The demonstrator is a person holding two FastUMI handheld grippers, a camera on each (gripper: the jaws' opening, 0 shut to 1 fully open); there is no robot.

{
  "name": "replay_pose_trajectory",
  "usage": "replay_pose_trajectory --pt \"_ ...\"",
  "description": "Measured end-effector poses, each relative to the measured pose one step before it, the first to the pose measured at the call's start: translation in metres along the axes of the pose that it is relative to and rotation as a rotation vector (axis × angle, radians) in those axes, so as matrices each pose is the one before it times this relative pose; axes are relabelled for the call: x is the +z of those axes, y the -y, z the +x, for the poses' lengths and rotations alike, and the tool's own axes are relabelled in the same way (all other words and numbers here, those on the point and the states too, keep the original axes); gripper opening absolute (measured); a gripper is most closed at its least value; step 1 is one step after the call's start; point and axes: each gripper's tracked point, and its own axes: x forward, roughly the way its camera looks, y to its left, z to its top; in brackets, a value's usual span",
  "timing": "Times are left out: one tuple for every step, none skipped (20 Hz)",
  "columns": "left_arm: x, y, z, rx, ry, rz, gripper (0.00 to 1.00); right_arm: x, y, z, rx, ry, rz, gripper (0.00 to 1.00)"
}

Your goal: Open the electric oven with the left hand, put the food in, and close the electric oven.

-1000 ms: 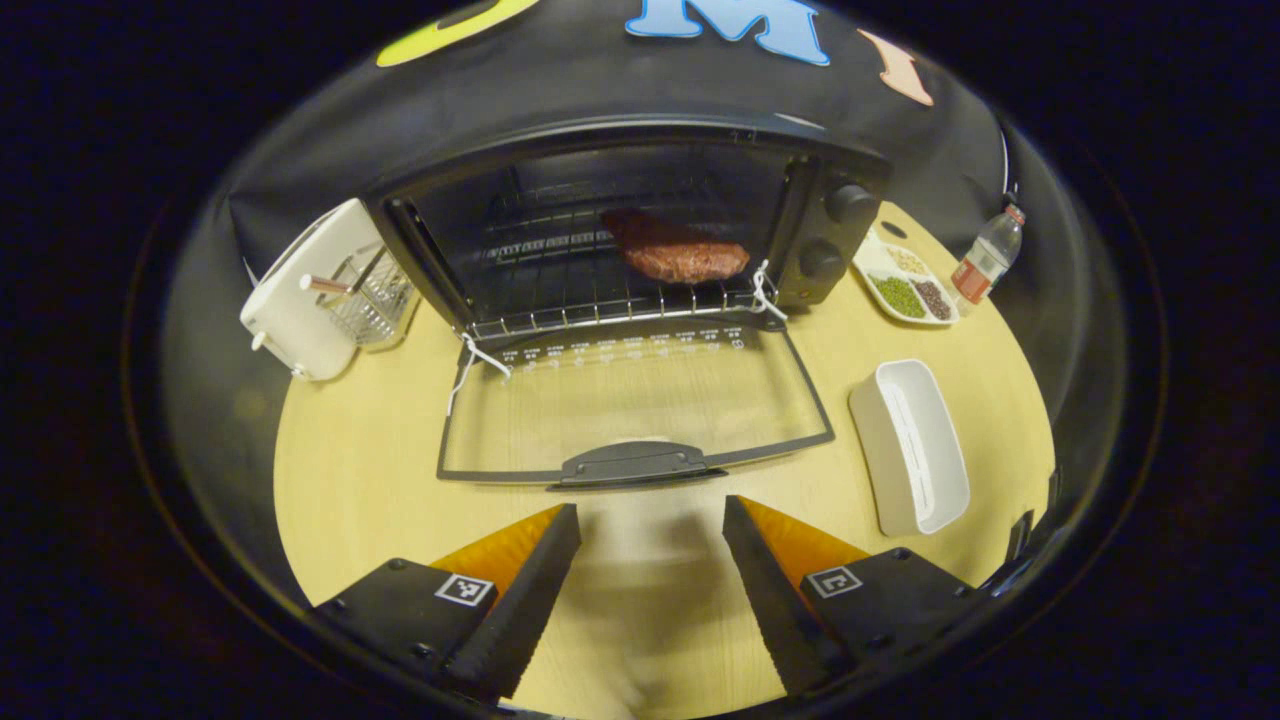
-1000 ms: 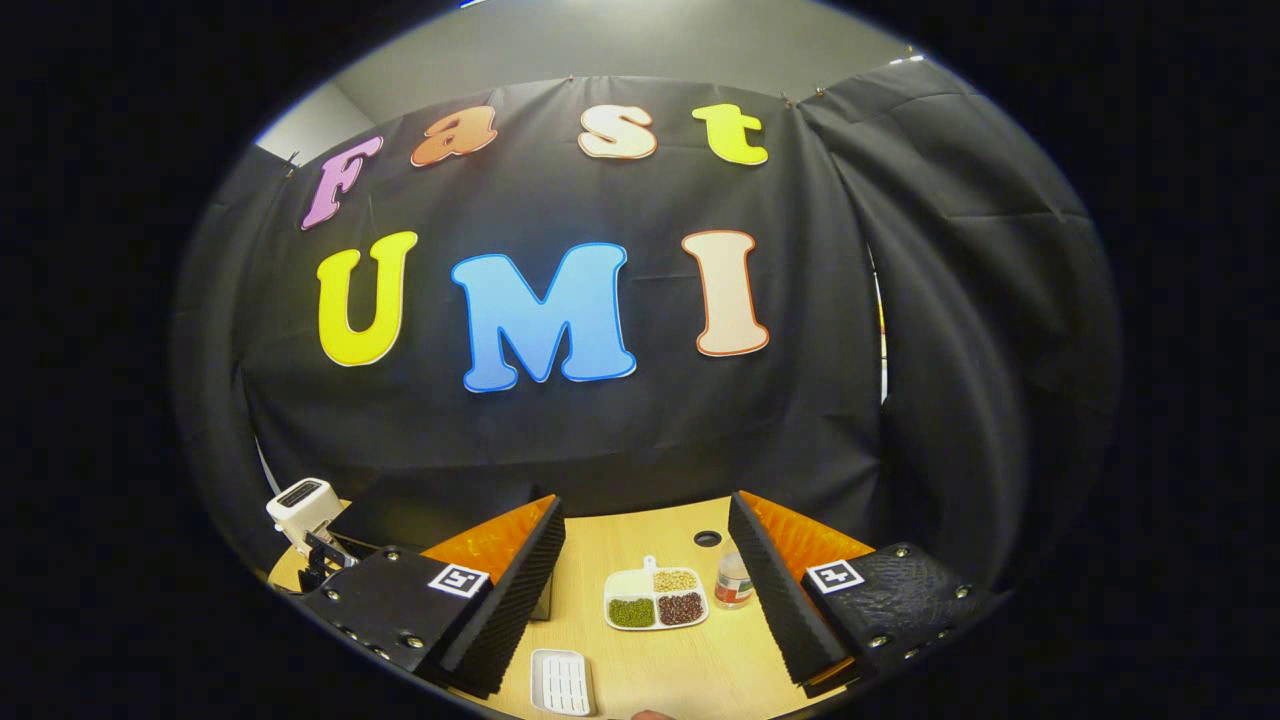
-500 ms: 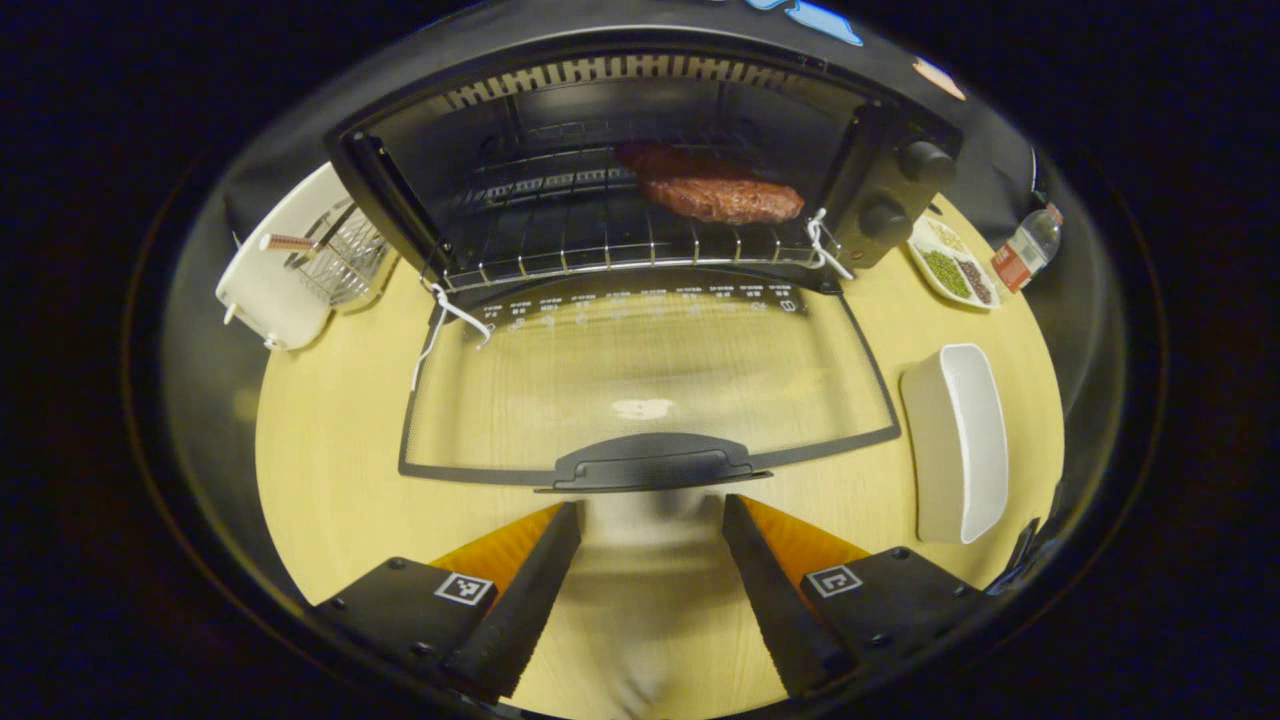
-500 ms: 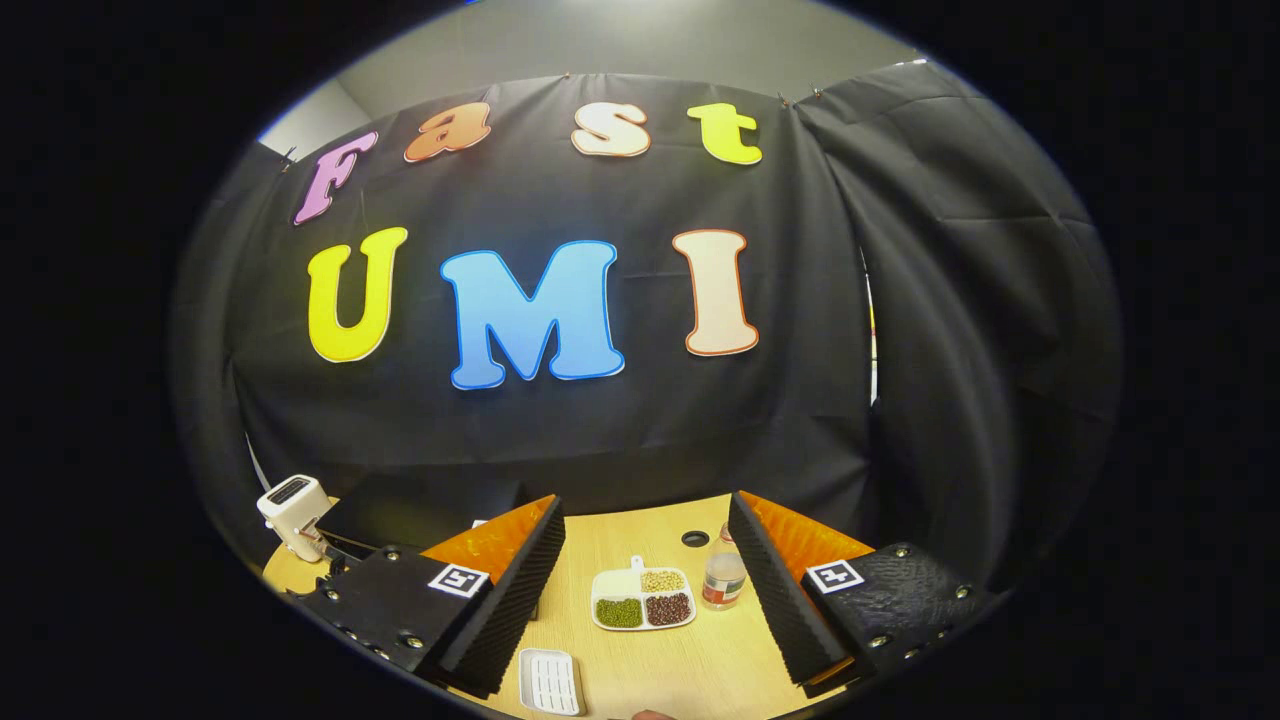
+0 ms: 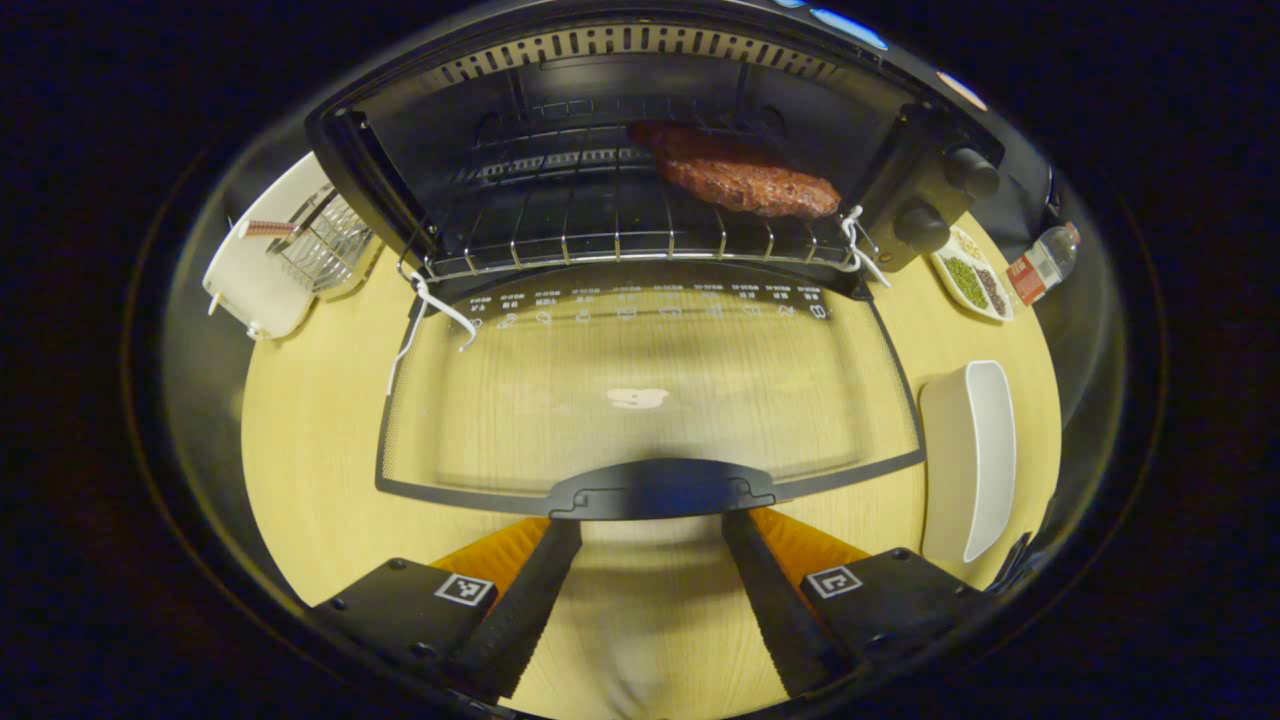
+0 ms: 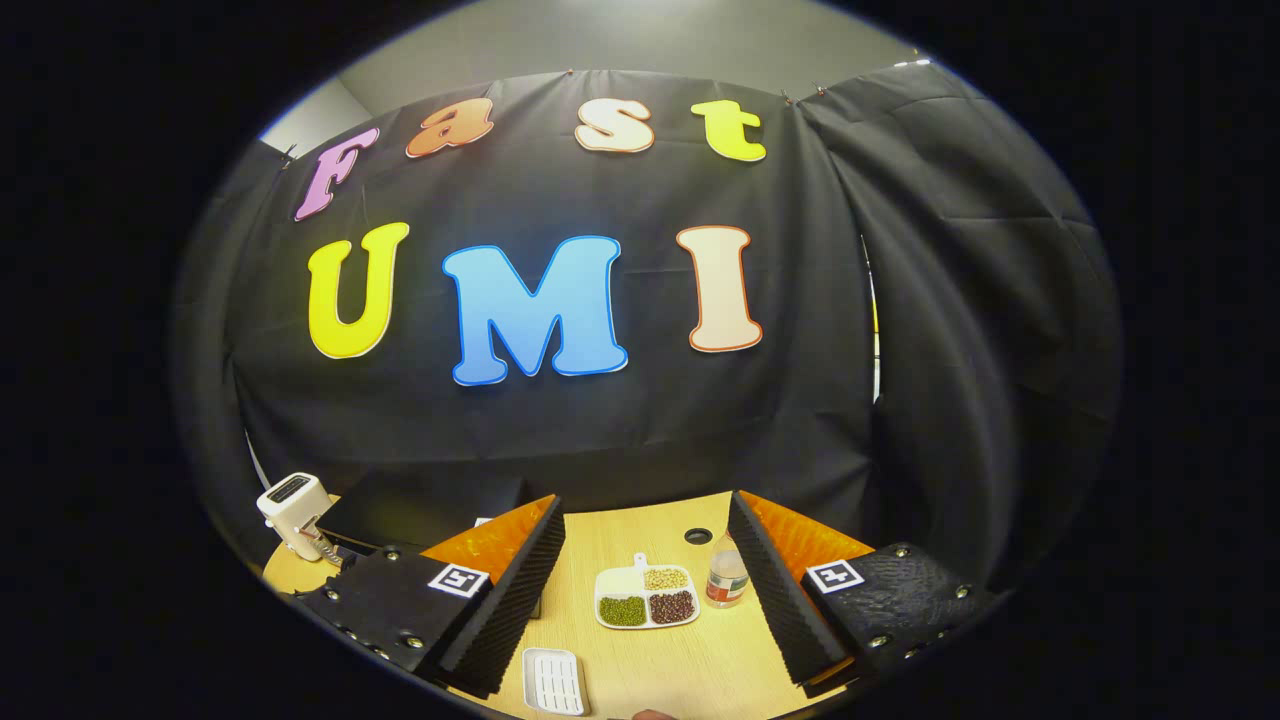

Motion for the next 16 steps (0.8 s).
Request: replay_pose_trajectory --pt "-0.00029 0.00012 -0.00064 -0.00148 -0.00164 -0.00501 0.98 -0.00004 -0.00086 -0.00051 0.00163 -0.00166 0.00021 1.00" --pt "0.00028 0.00075 -0.00112 -0.00250 0.00081 -0.00529 0.98 -0.00010 -0.00172 -0.00081 0.00140 -0.00106 -0.00086 1.00" --pt "0.00067 -0.00013 -0.00116 -0.00061 0.00335 -0.00181 0.92 0.00005 -0.00058 0.00025 0.00195 0.00150 -0.00089 1.00" --pt "-0.00011 -0.00004 -0.00150 0.00009 0.00526 0.00439 1.00 0.00076 -0.00083 -0.00110 0.00138 0.00365 -0.00144 1.00" --pt "0.00095 0.00006 -0.00285 -0.00009 0.00779 0.00272 0.92 0.00077 -0.00051 -0.00003 0.00121 0.00324 -0.00218 1.00" --pt "0.00045 0.00049 -0.00260 -0.00171 0.00847 -0.00024 1.00 0.00070 -0.00092 -0.00045 0.00055 0.00248 -0.00026 1.00" --pt "0.00101 0.00028 -0.00318 -0.00288 0.00918 -0.00074 1.00 -0.00023 -0.00115 -0.00008 0.00190 0.00051 0.00169 1.00" --pt "0.00090 -0.00001 -0.00484 -0.00224 0.01268 -0.00057 1.00 0.00040 -0.00073 -0.00076 0.00316 -0.00135 0.00225 1.00" --pt "0.00068 0.00032 -0.00467 -0.00250 0.01151 0.00062 1.00 0.00022 -0.00218 0.00065 0.00388 -0.00071 0.00210 1.00" --pt "0.00108 0.00027 -0.00490 -0.00141 0.01284 0.00128 1.00 0.00048 -0.00152 -0.00022 0.00406 -0.00018 0.00143 1.00" --pt "0.00149 0.00029 -0.00537 -0.00130 0.01354 0.00030 1.00 -0.00069 -0.00252 -0.00024 0.00528 -0.00107 -0.00042 1.00" --pt "0.00181 0.00000 -0.00567 -0.00123 0.01400 0.00024 1.00 0.00047 -0.00239 -0.00044 0.00569 0.00097 -0.00175 1.00" --pt "0.00262 0.00023 -0.00576 -0.00248 0.01535 -0.00161 1.00 0.00065 -0.00059 -0.00144 0.00454 0.00269 -0.00221 1.00" --pt "0.00239 0.00034 -0.00480 -0.00349 0.01592 -0.00104 1.00 0.00068 -0.00159 -0.00228 0.00538 0.00291 -0.00208 1.00" --pt "0.00277 0.00041 -0.00432 -0.00330 0.01666 -0.00245 1.00 0.00018 -0.00183 0.00038 0.00333 0.00313 -0.00083 1.00" --pt "0.00304 0.00015 -0.00563 -0.00227 0.01576 0.00010 1.00 0.00171 -0.00219 -0.00076 0.00382 0.00220 0.00047 1.00"
